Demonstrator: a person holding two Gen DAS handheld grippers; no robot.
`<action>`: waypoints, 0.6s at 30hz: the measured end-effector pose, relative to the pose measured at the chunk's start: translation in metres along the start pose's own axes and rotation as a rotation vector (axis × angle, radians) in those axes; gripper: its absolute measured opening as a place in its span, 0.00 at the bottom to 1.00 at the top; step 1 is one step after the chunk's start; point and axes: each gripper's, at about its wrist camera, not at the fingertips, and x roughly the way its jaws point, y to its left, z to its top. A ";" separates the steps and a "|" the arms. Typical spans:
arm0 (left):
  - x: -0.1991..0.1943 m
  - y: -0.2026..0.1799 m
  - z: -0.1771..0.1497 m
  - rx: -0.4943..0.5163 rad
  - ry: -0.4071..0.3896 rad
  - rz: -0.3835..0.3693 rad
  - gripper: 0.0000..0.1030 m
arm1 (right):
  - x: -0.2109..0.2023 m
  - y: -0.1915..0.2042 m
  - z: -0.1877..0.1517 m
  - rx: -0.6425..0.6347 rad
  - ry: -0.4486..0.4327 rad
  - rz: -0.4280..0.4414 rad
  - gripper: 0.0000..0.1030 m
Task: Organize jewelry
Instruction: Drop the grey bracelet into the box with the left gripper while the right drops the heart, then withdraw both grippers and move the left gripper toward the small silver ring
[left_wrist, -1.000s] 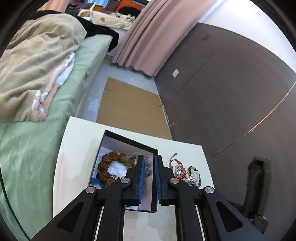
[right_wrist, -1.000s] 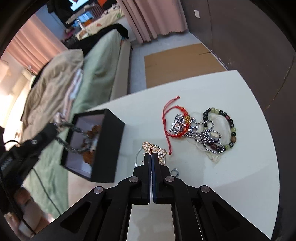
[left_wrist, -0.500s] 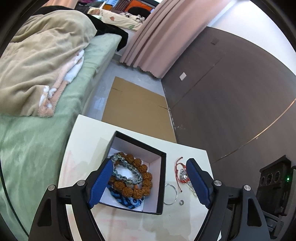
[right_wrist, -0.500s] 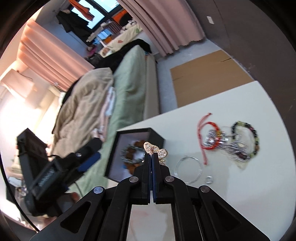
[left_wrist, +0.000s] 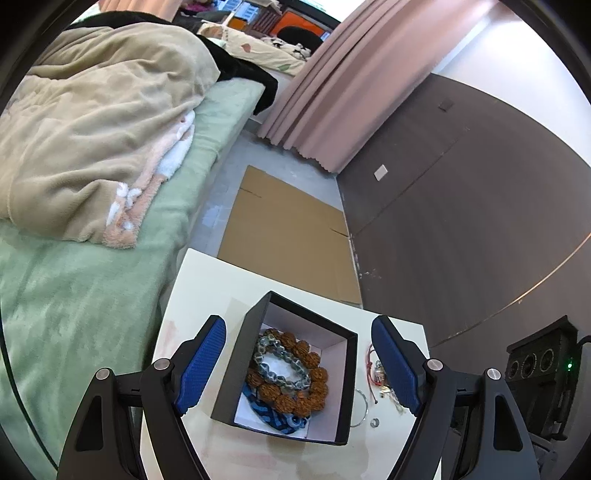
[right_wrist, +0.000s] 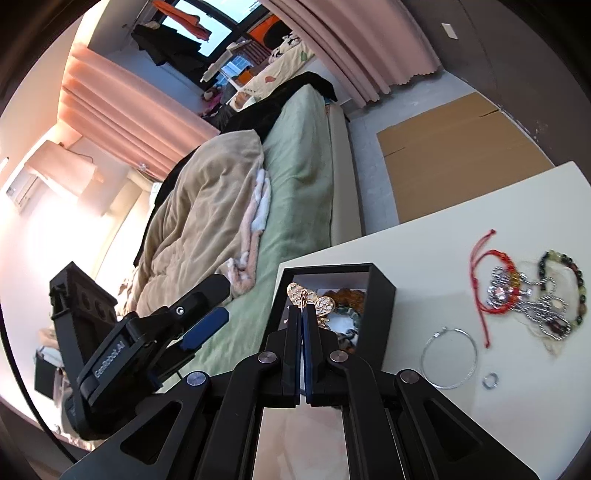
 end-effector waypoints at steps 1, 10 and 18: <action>0.000 0.001 0.001 -0.002 0.000 0.001 0.79 | 0.003 0.000 0.000 0.003 0.004 0.001 0.03; 0.004 0.013 0.006 -0.040 0.009 0.005 0.79 | 0.020 0.005 0.001 0.003 0.031 0.029 0.64; -0.001 0.007 0.002 -0.025 0.012 -0.009 0.79 | 0.004 -0.016 0.002 0.081 0.013 -0.035 0.69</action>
